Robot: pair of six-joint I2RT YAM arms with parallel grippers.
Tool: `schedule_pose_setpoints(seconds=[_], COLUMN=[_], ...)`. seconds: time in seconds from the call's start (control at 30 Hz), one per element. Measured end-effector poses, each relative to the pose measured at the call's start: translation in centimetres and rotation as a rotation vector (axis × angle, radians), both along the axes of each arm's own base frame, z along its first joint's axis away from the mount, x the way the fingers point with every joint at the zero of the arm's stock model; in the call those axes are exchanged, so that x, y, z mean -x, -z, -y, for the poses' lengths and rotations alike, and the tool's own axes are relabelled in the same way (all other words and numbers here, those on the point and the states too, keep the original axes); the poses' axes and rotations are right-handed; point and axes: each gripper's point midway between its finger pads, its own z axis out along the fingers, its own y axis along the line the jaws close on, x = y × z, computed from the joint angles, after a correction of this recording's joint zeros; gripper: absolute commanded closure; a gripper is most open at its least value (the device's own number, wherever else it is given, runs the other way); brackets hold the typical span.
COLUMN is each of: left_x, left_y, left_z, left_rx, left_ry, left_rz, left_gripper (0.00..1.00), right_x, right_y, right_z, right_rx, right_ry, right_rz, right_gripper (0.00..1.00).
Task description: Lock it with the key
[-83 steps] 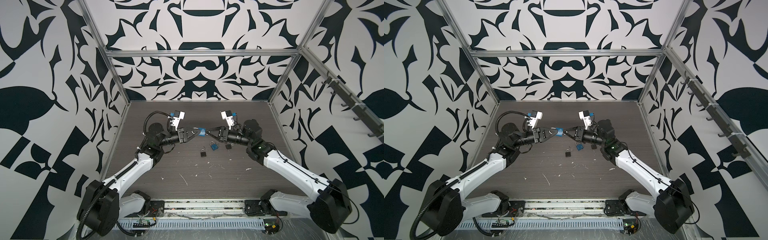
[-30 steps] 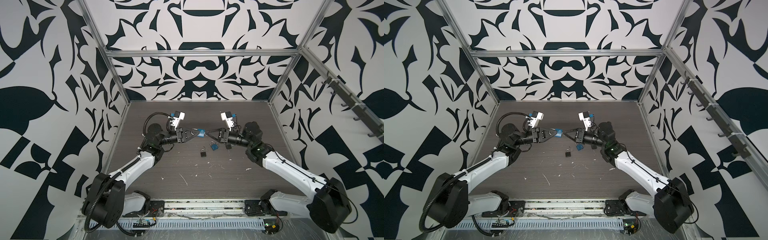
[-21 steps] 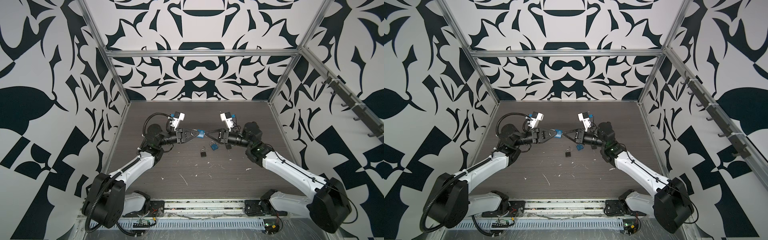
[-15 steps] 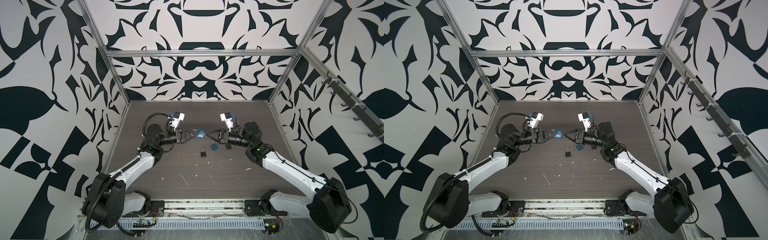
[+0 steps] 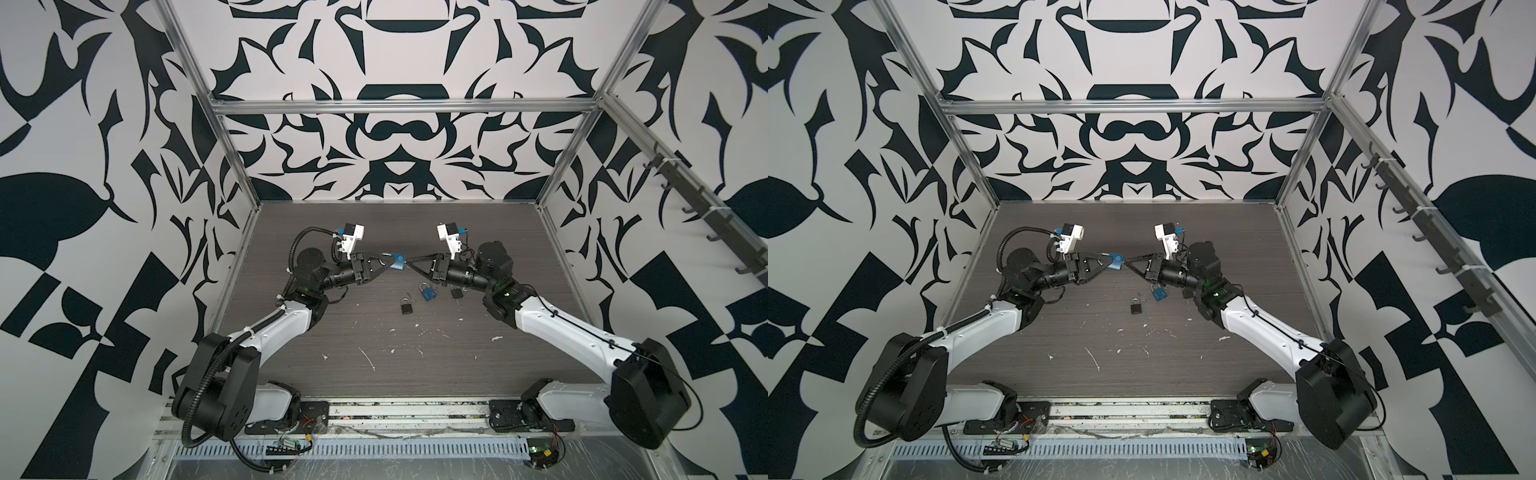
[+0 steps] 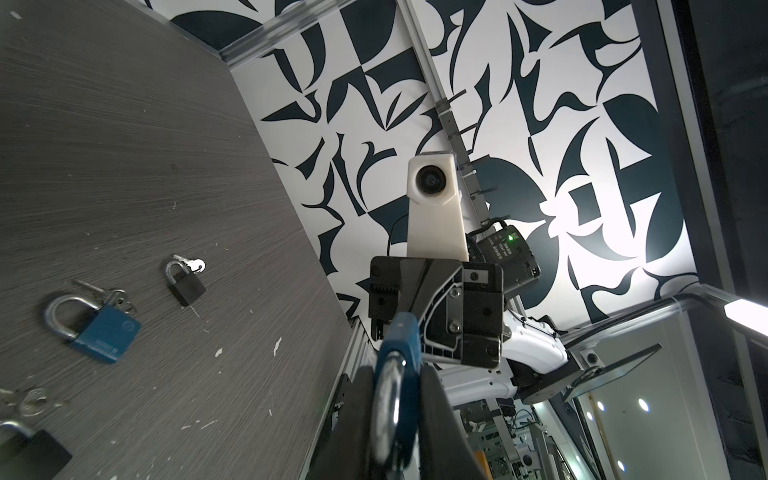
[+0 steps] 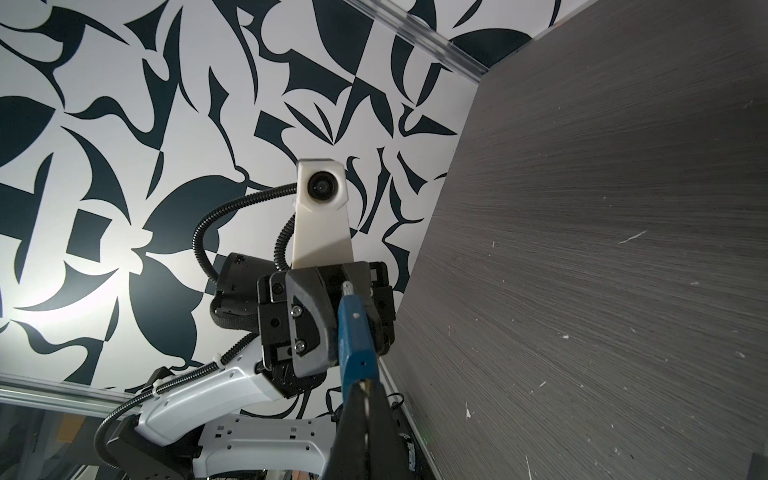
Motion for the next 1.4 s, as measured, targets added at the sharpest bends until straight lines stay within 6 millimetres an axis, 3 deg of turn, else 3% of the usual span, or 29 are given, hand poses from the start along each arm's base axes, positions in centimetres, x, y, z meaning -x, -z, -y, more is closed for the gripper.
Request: schedule_pose_setpoints(seconds=[0.17, 0.37, 0.53, 0.67, 0.9, 1.13, 1.27, 1.4], left_x=[-0.1, -0.2, -0.2, -0.3, -0.3, -0.1, 0.0, 0.0], left_y=[-0.3, -0.2, 0.2, 0.4, 0.7, 1.0, 1.2, 1.2], left_z=[-0.2, -0.3, -0.3, -0.3, -0.2, -0.2, -0.1, -0.1], left_rx=[0.000, -0.011, -0.026, -0.033, -0.047, -0.053, -0.057, -0.056], left_ry=[-0.022, -0.034, -0.036, -0.036, -0.034, -0.022, -0.014, -0.011], left_rz=[0.015, 0.021, 0.023, 0.012, 0.015, 0.003, -0.005, -0.011], left_gripper=[0.85, 0.79, 0.55, 0.70, 0.64, 0.66, 0.72, 0.85], right_x=[-0.3, -0.3, 0.0, 0.1, 0.1, 0.0, 0.0, -0.3], right_y=[-0.3, -0.3, 0.2, 0.9, 0.8, 1.3, 1.3, 1.5], right_z=[-0.3, -0.4, -0.5, -0.7, -0.9, -1.3, -1.5, -1.5], right_rx=[0.000, 0.003, 0.015, 0.032, 0.035, 0.040, 0.041, 0.044], right_ry=[-0.003, -0.012, -0.028, -0.044, -0.061, -0.087, -0.097, -0.104], right_rz=[0.003, -0.002, -0.013, -0.026, -0.023, -0.032, -0.031, -0.030], right_gripper=[1.00, 1.00, 1.00, 1.00, 1.00, 1.00, 1.00, 1.00])
